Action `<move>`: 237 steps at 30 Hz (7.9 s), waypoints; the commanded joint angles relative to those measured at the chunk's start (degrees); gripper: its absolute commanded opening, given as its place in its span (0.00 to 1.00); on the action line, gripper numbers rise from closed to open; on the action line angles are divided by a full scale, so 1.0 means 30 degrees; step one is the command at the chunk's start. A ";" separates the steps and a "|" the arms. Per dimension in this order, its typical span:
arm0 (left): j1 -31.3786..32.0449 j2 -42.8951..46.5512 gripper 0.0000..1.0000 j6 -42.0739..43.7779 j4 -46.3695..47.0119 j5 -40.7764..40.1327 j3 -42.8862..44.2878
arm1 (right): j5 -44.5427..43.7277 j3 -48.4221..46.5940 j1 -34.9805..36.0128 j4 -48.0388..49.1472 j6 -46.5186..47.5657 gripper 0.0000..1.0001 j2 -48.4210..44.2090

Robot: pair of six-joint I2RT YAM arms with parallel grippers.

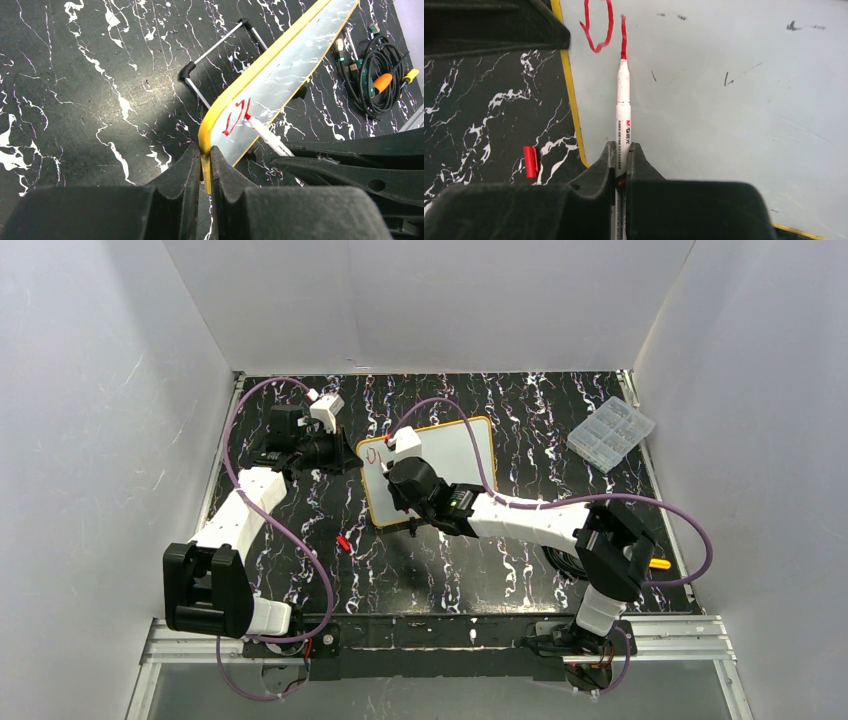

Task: Write a sentence on the whiteboard
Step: Write a sentence on the whiteboard, then adjust the whiteboard marker.

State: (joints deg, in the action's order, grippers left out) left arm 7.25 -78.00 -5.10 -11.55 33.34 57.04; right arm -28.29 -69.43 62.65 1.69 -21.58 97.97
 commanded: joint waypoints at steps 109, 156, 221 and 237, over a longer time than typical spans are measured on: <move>1.4001 0.9090 0.72 0.8543 -0.1146 -0.5309 -0.2820 | 2.7888 0.0203 -0.7149 -1.1484 0.3563 0.01 -0.6085; 1.1032 0.7612 0.00 0.3394 0.0568 0.2212 -0.2643 | 1.4498 1.4035 -0.7261 1.4759 -1.0170 0.70 -1.6329; 0.5446 0.8106 0.98 -0.1966 -0.1713 -0.0131 -0.0197 | 1.3297 0.7691 -0.6151 -0.1314 -0.1748 0.01 -1.3311; 0.0344 0.3928 0.82 -0.3360 -0.1302 -0.0330 -0.1294 | 0.6920 0.8086 -0.3560 0.3972 -0.0603 0.01 -1.0155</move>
State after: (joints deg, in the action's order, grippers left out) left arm 9.23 -64.53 -15.66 -15.46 31.24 53.06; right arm -2.48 -41.63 50.52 6.72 -25.41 64.23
